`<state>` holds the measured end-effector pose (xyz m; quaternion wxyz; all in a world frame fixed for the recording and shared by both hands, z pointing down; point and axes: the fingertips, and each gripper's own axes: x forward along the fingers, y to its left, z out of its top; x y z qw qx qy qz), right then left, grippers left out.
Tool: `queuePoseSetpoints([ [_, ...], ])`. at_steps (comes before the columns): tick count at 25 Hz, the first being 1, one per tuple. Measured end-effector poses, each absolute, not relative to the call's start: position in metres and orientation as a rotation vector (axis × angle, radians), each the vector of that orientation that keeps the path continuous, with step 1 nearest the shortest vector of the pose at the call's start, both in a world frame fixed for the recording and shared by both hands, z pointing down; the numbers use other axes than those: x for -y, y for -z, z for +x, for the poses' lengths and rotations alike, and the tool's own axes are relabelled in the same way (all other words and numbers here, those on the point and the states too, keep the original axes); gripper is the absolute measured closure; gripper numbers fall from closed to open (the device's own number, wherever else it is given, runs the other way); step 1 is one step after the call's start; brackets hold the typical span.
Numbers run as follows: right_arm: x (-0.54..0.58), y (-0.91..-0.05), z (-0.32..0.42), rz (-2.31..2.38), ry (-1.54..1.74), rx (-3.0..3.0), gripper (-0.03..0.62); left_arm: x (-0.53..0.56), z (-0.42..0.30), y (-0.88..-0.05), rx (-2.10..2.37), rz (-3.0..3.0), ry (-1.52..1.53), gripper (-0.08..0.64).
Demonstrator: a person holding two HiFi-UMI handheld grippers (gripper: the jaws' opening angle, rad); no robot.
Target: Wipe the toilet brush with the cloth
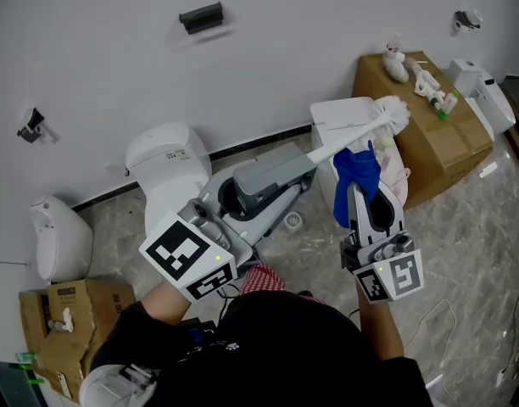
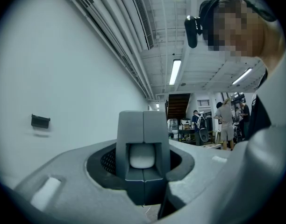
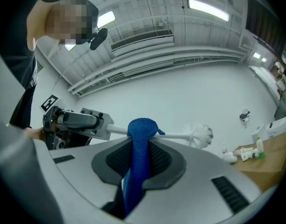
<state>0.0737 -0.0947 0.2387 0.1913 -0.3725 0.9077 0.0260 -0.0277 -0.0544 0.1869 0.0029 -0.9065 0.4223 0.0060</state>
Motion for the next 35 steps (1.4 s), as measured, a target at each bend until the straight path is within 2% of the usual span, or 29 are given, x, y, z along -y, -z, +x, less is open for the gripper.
queuePoseSetpoints([
  [12,0.067,-0.239,0.029,-0.812,-0.129,-2.640,0.528,0.053,-0.019,-0.185,-1.275,-2.860,-0.030,0.391],
  [35,0.075,-0.224,0.028,-0.792,-0.171,-2.628,0.528,0.051,-0.005,-0.184,-1.213,-2.908,-0.028,0.391],
])
